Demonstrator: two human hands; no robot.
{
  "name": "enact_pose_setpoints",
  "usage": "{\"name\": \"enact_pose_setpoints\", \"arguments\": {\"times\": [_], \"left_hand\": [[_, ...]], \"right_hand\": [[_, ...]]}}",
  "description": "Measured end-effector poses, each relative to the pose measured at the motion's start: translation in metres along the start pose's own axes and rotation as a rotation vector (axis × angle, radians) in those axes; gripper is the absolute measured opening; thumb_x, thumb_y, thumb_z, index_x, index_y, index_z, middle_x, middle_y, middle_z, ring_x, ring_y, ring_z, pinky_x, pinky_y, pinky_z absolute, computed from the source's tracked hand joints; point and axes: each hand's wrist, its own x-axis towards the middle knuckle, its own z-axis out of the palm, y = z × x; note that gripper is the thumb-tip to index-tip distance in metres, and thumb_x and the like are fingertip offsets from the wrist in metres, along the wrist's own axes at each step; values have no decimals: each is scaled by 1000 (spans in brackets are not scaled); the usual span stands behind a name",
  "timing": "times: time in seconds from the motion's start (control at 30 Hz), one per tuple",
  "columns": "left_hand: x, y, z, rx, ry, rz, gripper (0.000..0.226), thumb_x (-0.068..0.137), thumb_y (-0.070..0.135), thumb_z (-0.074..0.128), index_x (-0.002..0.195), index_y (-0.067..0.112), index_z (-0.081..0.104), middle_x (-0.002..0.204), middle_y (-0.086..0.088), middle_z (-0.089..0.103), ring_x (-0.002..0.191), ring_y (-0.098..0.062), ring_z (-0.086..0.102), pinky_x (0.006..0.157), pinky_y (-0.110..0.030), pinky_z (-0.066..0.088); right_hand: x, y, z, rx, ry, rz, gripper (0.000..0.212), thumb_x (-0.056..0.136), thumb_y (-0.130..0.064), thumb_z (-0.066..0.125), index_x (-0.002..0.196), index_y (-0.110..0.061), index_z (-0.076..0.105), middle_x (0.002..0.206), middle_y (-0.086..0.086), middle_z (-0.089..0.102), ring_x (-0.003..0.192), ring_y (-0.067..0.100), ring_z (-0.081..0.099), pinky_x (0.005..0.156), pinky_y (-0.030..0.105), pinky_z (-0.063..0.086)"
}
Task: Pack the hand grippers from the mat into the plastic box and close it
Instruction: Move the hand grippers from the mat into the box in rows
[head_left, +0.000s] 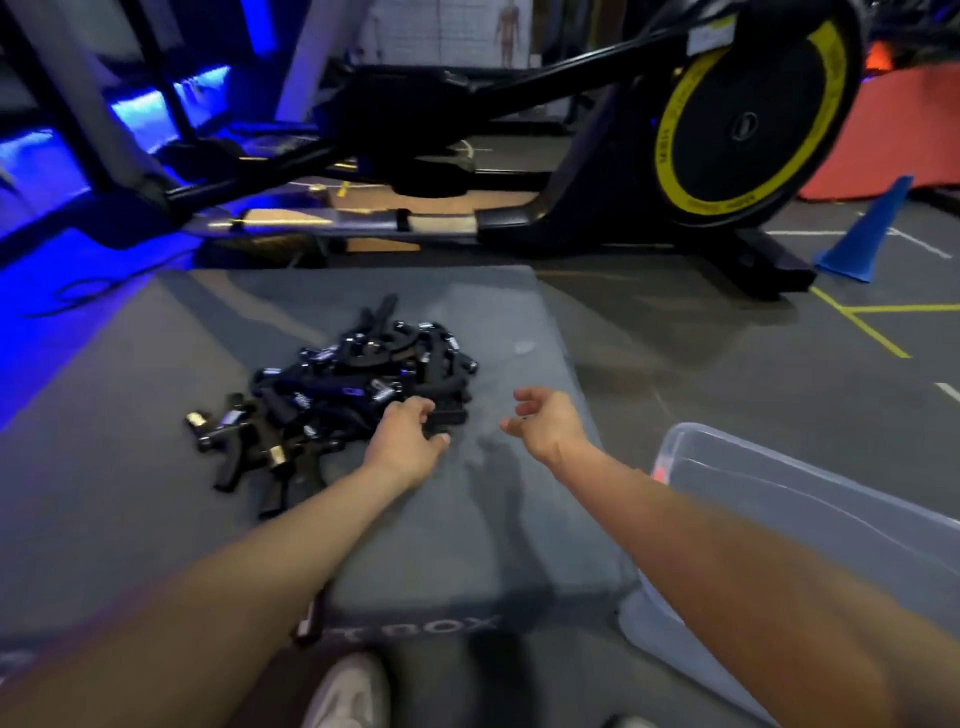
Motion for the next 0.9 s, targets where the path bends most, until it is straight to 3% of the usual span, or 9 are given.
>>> {"name": "enact_pose_setpoints", "arguments": {"times": [0.33, 0.43, 0.63, 0.73, 0.9], "left_hand": [[-46, -114, -58, 107, 59, -231, 48, 81, 19, 67, 125, 10, 52, 123, -14, 53, 111, -29, 55, 98, -33, 45], [-58, -138, -61, 127, 44, -311, 48, 82, 18, 67, 126, 9, 51, 125, -14, 51, 114, -29, 54, 100, -31, 42], [-67, -169, -54, 177, -9, -397, 45, 81, 19, 67, 121, 9, 50, 126, -14, 47, 114, -31, 55, 102, -36, 42], [-67, -179, -51, 192, -13, -431, 46, 79, 20, 69, 118, 8, 50, 125, -15, 48, 112, -33, 55, 100, -39, 44], [-68, -186, -45, 198, -25, -491, 39, 77, 23, 71, 107, 6, 54, 114, -14, 61, 106, -32, 60, 86, -35, 47]], "right_hand": [[-21, -13, 117, -95, -186, -65, 48, 78, -6, 72, 124, -4, 56, 93, 2, 51, 89, 15, 49, 92, 28, 44], [-27, -9, 140, -132, -242, -69, 49, 78, -7, 72, 125, -5, 56, 100, 6, 55, 90, 15, 50, 92, 29, 46], [-33, 7, 167, -190, -303, -73, 53, 80, -10, 71, 129, -8, 52, 109, 8, 58, 95, 13, 48, 97, 29, 43], [-32, 12, 173, -194, -311, -69, 53, 80, -9, 71, 129, -7, 52, 104, 4, 53, 95, 13, 48, 96, 28, 42], [-30, 18, 182, -195, -312, -70, 52, 79, -10, 73, 127, -8, 54, 109, 8, 58, 95, 16, 51, 95, 30, 43]]}}
